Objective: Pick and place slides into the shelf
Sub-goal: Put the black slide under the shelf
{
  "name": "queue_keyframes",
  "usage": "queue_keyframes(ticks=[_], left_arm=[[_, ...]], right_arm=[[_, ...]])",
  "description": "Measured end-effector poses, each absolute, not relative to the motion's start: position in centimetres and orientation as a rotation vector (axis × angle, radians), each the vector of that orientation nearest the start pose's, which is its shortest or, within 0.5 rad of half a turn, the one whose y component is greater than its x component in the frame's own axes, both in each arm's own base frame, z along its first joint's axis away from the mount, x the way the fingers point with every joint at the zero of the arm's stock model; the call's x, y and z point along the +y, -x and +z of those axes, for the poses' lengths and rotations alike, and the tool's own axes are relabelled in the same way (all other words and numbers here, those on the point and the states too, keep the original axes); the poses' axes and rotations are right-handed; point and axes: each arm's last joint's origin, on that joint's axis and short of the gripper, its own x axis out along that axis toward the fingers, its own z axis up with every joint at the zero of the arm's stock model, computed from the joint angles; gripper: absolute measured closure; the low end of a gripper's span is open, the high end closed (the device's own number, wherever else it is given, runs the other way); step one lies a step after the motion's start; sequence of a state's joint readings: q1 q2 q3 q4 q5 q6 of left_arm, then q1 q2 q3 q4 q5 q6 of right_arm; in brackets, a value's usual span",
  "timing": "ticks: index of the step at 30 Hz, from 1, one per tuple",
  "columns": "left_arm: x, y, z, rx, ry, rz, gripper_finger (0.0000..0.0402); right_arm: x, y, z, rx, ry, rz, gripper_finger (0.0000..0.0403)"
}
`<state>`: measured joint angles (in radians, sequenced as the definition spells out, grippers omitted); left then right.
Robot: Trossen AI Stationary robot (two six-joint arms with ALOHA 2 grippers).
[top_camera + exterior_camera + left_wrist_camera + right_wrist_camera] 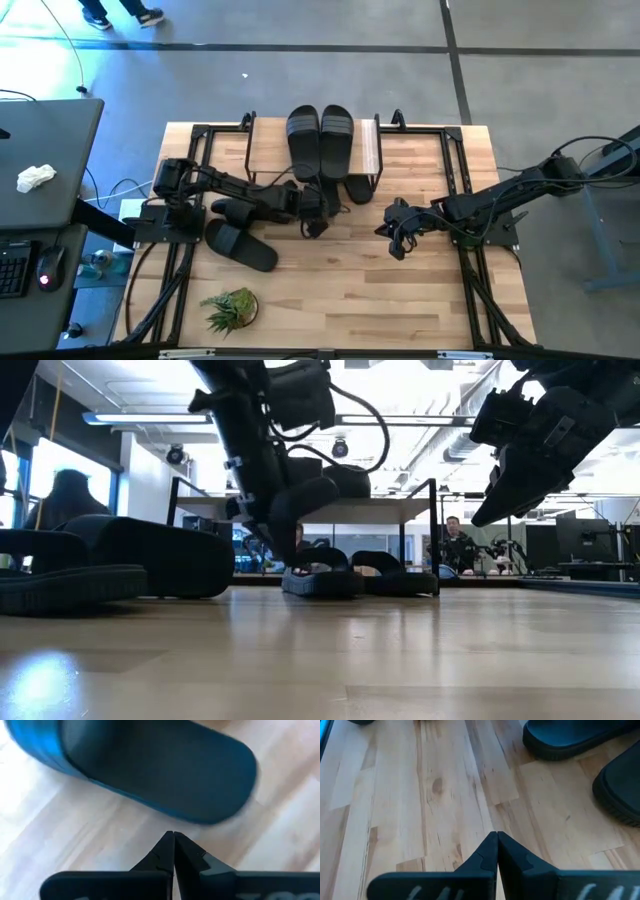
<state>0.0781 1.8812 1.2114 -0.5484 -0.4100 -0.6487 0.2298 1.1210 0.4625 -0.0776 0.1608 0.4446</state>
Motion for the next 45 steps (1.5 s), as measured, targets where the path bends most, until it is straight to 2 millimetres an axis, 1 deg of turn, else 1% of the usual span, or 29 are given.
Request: queue_keyframes(ticks=[7, 11, 13, 15, 17, 22, 26, 29, 34, 39, 45], left_arm=[[5.1, -35.8, 16.0, 0.995, 0.44, 0.842, 0.0402], [5.5, -35.5, 15.1, 0.958, 0.442, 0.866, 0.0401], [5.5, -35.3, 14.7, 0.961, 0.471, 0.847, 0.0401], [5.5, -34.9, 13.7, 0.965, 0.5, 0.832, 0.0401], [5.3, -34.9, 13.0, 0.912, 0.521, 0.808, 0.0401], [4.2, -34.6, 13.5, 0.78, 0.584, 0.741, 0.0401], [4.2, -33.7, 13.6, 0.693, 0.636, 0.795, 0.0401], [4.2, -33.1, 13.0, 0.645, 0.705, 0.84, 0.0401], [4.1, -33.3, 13.0, 0.535, 0.763, 0.813, 0.0401], [4.3, -33.1, 12.8, 0.455, 0.817, 0.847, 0.0401], [4.4, -32.8, 12.6, 0.425, 0.844, 0.928, 0.0401]], right_arm=[[4.8, -20.1, 17.4, 0.724, -0.277, -0.076, 0.0403], [4.9, -20.1, 17.4, 0.725, -0.274, -0.073, 0.0403], [4.9, -20.1, 17.4, 0.726, -0.273, -0.074, 0.0403], [4.9, -20.1, 17.4, 0.727, -0.273, -0.074, 0.0403], [4.9, -20.1, 17.4, 0.73, -0.275, -0.075, 0.0403], [4.9, -20.1, 17.4, 0.73, -0.29, -0.082, 0.0403], [4.9, -20.1, 17.3, 0.729, -0.288, -0.088, 0.0403], [4.9, -20.1, 17.3, 0.728, -0.291, -0.089, 0.0403], [4.9, -20.1, 17.4, 0.725, -0.31, -0.105, 0.0403], [4.9, -20.1, 17.4, 0.722, -0.327, -0.118, 0.0403], [4.9, -20.1, 17.4, 0.72, -0.332, -0.121, 0.0403]])
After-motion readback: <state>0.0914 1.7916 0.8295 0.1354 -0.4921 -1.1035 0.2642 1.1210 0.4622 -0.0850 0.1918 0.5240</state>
